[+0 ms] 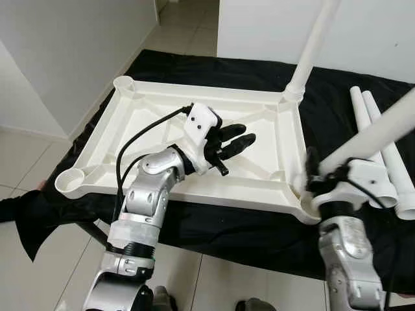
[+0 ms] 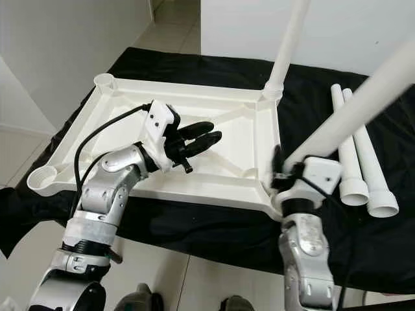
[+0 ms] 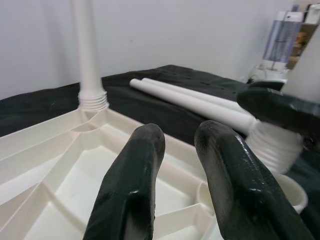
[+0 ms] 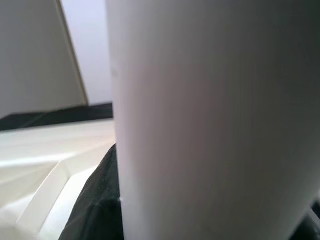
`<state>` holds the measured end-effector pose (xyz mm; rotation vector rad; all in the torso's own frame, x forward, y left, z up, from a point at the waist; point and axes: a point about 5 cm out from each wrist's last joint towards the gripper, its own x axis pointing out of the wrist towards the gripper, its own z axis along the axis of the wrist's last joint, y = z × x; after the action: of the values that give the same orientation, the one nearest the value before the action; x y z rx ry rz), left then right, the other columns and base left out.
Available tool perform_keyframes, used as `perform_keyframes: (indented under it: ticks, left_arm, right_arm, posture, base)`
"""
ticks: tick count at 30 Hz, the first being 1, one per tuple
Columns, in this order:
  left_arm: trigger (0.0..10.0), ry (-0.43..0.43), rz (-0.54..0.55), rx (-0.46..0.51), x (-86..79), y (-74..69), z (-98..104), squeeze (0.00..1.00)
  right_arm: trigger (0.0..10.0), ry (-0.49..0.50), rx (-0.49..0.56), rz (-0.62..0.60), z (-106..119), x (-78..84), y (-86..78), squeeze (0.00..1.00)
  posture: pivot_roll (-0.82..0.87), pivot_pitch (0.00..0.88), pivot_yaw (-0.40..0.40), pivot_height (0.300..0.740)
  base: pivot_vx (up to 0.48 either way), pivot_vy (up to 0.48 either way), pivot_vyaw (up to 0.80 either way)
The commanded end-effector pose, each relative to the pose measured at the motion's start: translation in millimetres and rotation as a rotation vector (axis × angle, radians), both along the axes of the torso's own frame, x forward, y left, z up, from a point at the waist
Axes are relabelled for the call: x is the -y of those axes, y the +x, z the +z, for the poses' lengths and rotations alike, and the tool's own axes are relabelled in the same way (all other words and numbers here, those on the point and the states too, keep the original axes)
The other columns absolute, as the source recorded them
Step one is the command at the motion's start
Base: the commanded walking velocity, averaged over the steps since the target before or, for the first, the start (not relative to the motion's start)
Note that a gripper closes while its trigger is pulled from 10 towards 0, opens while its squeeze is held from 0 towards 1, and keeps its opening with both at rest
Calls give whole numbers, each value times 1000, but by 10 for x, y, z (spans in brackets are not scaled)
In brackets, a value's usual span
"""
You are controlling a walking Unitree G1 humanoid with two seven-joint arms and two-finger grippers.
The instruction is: Building children table
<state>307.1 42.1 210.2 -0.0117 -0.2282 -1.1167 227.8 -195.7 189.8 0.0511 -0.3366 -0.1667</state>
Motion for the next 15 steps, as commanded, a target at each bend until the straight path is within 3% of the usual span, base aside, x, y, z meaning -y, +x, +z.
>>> perform_keyframes:
  ticks: [1, 5, 15]
  left_arm:
    - [10000, -7, 38, -11, -28, -11, -14, 0]
    - [10000, -2, 22, -33, -36, -86, -78, 0]
    - [10000, -24, 81, -20, 8, -72, -43, 0]
  right_arm:
    - [10000, -19, 22, -13, 52, -3, -29, 0]
    - [10000, -33, 24, 3, 44, -41, -74, 0]
    - [10000, -51, -1, -12, -6, -2, -48, 0]
  posture:
    - [0, 31, 12, 740]
    - [-8, 31, 8, 740]
    - [0, 26, 17, 740]
  base:
    - [0, 0, 0]
    - [0, 0, 0]
    - [0, 0, 0]
